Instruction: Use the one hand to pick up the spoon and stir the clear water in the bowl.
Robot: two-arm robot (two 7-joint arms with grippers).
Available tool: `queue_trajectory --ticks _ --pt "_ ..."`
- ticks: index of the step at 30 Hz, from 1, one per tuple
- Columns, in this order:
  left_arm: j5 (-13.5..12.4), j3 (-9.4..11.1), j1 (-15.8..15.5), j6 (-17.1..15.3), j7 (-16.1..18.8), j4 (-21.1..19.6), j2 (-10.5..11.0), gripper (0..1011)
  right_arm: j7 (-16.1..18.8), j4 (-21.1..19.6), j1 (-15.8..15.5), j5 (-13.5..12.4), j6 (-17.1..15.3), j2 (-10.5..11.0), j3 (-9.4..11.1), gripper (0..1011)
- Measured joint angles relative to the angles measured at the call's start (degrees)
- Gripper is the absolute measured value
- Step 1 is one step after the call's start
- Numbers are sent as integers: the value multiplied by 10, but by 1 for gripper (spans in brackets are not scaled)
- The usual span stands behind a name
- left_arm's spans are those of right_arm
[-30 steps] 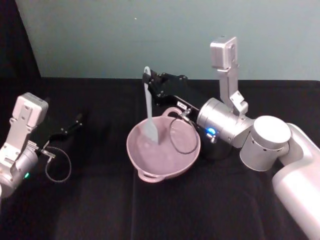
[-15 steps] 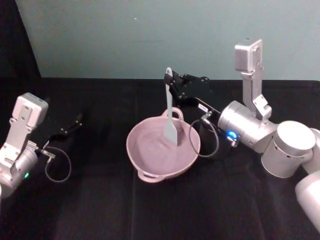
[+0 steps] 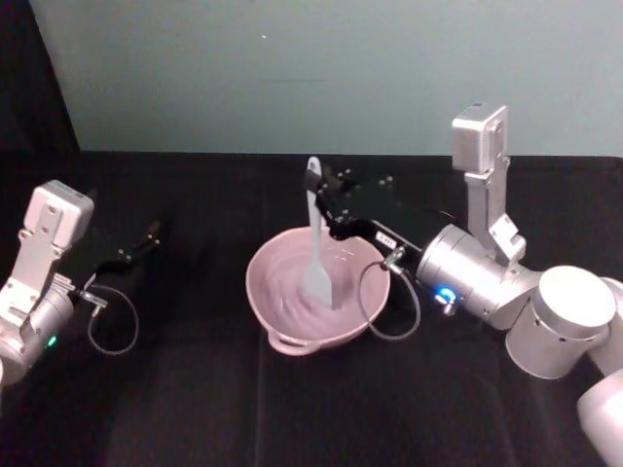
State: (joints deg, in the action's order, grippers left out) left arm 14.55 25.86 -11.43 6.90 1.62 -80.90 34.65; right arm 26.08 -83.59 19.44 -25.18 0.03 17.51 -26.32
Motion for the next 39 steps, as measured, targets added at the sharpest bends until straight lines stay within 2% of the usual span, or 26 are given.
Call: queue_trajectory --ticks 5,12,22,30,39 --pt "0 0 0 0 0 0 0 1011 5 5 2 0 2 -10 -10 110" --pt "0 0 0 0 0 0 0 1011 10 35 29 2 7 -34 -24 110" --pt "0 0 0 0 0 0 0 1011 9 92 67 7 12 -55 -25 110" --pt "0 0 0 0 0 0 0 1011 0 101 76 9 12 -50 -10 110" --pt "0 0 0 0 0 0 0 1011 -8 61 49 9 5 -21 11 111"
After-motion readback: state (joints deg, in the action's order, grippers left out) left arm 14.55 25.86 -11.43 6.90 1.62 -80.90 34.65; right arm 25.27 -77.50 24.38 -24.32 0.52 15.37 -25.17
